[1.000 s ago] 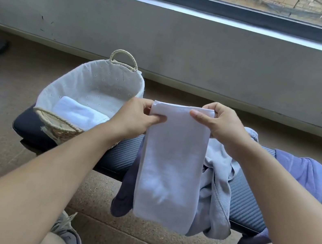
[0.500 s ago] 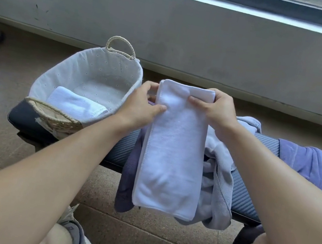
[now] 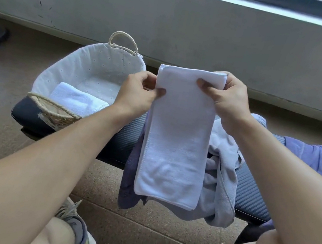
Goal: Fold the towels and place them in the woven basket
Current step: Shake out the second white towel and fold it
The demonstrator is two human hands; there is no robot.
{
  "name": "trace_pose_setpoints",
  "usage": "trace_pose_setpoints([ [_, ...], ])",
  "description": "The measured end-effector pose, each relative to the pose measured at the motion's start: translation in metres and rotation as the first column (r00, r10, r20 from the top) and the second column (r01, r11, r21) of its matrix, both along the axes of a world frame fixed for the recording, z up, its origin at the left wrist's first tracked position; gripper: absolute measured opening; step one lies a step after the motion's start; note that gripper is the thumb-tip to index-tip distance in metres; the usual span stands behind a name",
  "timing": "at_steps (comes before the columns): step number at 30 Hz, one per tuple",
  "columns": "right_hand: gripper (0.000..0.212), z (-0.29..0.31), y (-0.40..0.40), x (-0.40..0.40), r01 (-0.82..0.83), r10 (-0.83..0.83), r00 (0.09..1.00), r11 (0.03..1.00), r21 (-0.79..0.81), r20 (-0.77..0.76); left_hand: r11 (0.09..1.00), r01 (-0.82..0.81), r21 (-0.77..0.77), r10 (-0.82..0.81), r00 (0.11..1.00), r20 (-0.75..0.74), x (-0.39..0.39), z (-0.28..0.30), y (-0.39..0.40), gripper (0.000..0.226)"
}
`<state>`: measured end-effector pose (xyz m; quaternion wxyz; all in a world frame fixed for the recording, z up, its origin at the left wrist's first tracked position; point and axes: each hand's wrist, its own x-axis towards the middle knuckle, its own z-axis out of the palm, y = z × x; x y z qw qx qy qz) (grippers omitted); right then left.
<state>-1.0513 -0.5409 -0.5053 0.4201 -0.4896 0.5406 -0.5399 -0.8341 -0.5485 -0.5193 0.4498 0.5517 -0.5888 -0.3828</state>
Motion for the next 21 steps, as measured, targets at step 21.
trace_pose_setpoints([
  [21,0.023,0.021,0.111,-0.003,-0.374,0.303,0.566,0.923,0.088,-0.767,0.969,0.201,0.147,-0.242,0.894,0.376,0.036,0.0,0.082,0.02],
])
